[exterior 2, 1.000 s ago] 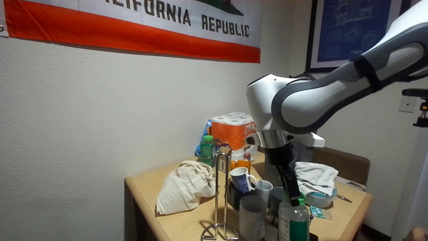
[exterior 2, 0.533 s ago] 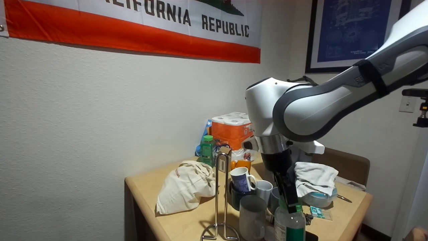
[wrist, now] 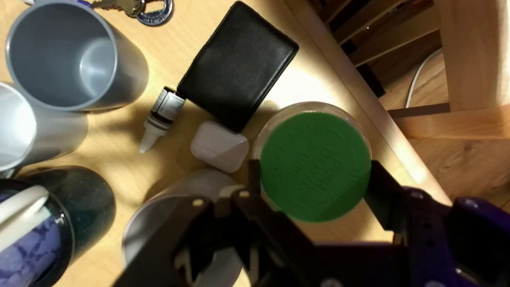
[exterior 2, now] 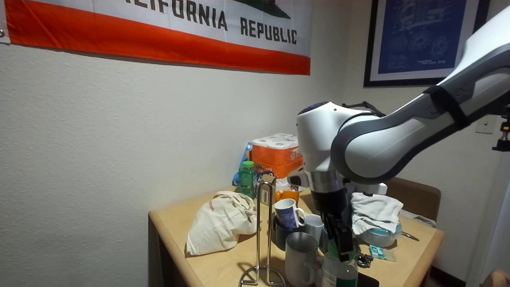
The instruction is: Pick up the container from the grey bin and put it on the table.
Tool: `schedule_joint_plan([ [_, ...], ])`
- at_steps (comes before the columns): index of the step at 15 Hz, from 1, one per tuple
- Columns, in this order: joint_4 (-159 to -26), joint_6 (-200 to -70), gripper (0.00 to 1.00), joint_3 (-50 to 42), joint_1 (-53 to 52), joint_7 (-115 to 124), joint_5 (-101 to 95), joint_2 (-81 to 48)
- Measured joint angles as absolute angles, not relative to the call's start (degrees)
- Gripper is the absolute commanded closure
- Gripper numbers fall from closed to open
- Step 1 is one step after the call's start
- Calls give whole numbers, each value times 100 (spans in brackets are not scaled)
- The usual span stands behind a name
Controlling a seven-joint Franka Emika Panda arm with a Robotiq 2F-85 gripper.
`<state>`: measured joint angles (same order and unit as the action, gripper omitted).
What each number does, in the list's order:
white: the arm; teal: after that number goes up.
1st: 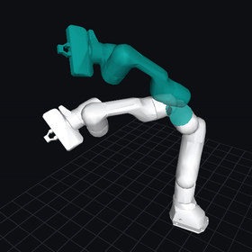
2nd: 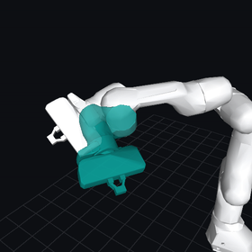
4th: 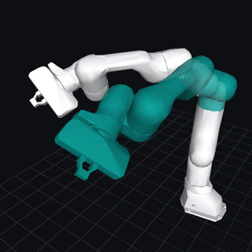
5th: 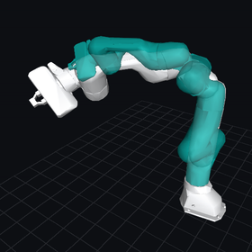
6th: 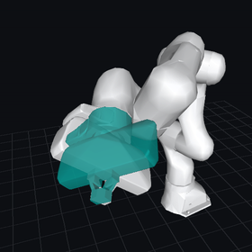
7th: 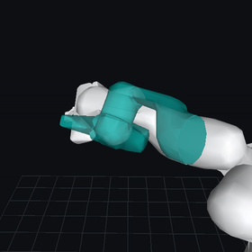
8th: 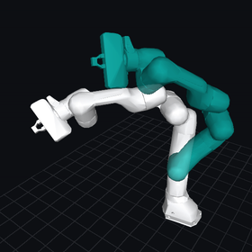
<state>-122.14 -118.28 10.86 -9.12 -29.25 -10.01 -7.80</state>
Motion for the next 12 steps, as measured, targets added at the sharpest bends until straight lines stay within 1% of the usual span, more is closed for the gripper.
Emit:
schedule_joint_plan([
  [8, -12431, -12237, 60, 1083, -913, -2918, -1545, -781],
  [9, -12436, -12238, 10, 1083, -914, -2918, -1585, -781],
  [10, -12441, -12238, 9, 1083, -915, -2918, -1620, -781],
  [11, -12447, -12238, 2, 1083, -918, -2918, -1659, -781],
  [12, -12455, -12238, 1, 1083, -918, -2918, -1686, -782],
])
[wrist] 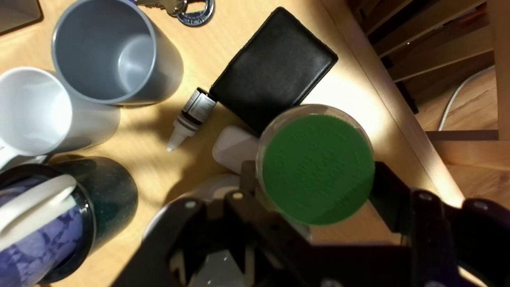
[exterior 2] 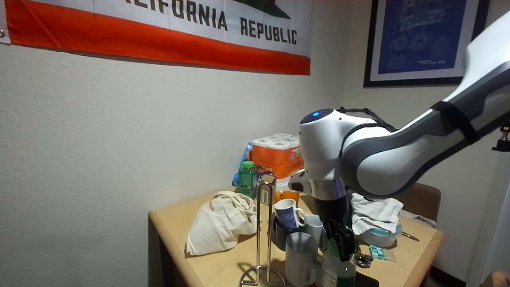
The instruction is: Pick up the container from the grey bin and put it on the table.
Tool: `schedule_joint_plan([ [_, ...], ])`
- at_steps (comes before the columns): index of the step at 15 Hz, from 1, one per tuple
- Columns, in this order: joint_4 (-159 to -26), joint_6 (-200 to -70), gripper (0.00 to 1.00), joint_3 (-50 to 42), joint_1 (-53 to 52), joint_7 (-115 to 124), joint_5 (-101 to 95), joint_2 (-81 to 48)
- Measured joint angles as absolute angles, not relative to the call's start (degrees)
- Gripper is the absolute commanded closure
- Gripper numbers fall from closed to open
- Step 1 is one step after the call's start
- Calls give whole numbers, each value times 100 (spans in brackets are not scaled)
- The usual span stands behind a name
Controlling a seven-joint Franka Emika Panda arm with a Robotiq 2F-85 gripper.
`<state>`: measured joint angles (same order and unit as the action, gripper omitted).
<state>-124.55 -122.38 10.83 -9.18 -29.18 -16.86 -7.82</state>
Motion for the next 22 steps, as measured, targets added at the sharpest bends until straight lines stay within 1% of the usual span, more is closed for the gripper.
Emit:
schedule_joint_plan([
  [12, -12337, -12143, 0, 1004, -857, -2888, -1666, -775],
  [18, -11506, -10940, 0, 912, -764, -3011, -1373, -726],
  [22, -11028, -10431, 0, 868, -694, -3011, -1337, -728],
])
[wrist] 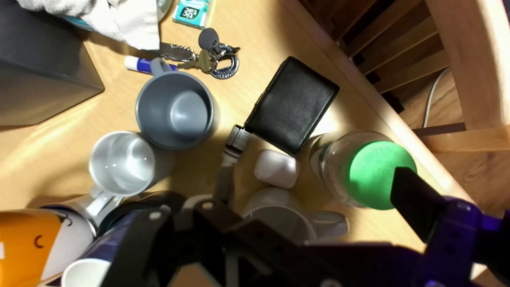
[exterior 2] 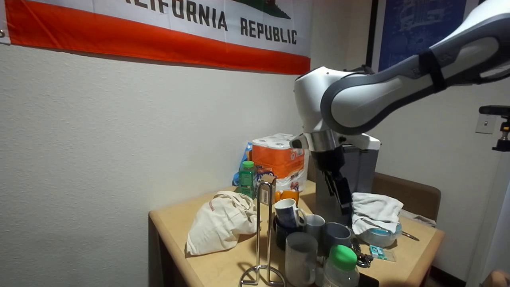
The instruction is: Pick up the container from the grey bin and put it on the table.
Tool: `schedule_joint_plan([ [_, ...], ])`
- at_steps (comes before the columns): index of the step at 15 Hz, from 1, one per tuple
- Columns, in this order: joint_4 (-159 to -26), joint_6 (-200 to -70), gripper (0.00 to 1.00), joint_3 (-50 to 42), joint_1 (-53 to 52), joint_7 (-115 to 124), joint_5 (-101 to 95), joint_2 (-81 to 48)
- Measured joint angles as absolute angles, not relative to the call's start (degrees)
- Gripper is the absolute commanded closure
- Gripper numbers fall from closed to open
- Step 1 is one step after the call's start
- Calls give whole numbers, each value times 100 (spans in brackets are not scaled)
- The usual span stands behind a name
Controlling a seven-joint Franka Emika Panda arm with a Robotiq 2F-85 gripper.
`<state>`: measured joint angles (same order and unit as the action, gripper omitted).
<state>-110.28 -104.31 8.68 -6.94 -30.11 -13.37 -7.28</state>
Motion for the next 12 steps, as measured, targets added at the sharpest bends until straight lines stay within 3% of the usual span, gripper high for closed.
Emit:
schedule_joint_plan([
  [12, -9399, -10162, 0, 439, -297, -3004, -724, -430],
])
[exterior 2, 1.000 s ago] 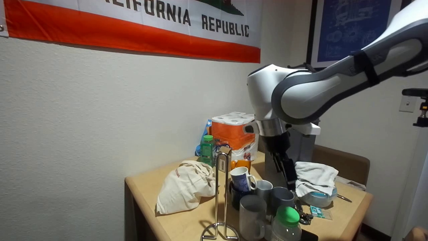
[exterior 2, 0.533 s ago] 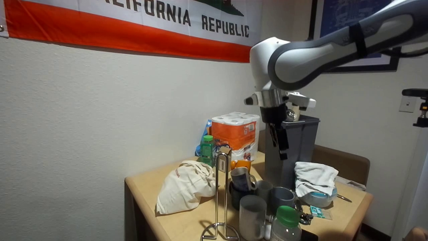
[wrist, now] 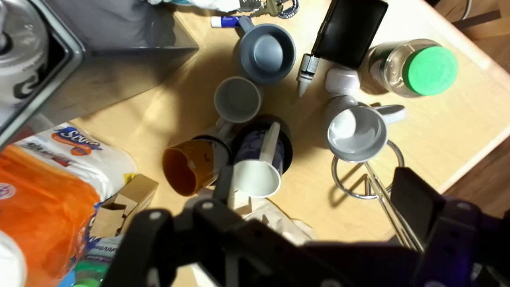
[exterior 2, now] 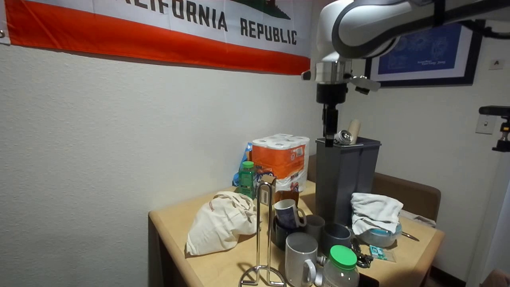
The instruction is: Pick up the container from the grey bin and put it on the table.
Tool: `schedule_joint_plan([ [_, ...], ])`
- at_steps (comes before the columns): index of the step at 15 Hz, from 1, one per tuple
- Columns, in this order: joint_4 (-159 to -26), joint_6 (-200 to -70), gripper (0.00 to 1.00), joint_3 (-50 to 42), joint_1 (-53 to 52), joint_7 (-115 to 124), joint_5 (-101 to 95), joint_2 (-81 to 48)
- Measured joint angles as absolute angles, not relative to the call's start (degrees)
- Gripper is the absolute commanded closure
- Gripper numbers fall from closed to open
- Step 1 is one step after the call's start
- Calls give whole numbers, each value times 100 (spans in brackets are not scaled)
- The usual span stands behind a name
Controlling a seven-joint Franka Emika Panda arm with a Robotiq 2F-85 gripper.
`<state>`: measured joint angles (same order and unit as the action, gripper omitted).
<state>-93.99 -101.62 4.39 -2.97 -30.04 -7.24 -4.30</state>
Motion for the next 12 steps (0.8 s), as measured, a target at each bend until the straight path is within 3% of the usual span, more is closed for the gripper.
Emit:
schedule_joint_plan([
  [12, -9205, -10181, 0, 118, -116, -2878, -682, 46],
])
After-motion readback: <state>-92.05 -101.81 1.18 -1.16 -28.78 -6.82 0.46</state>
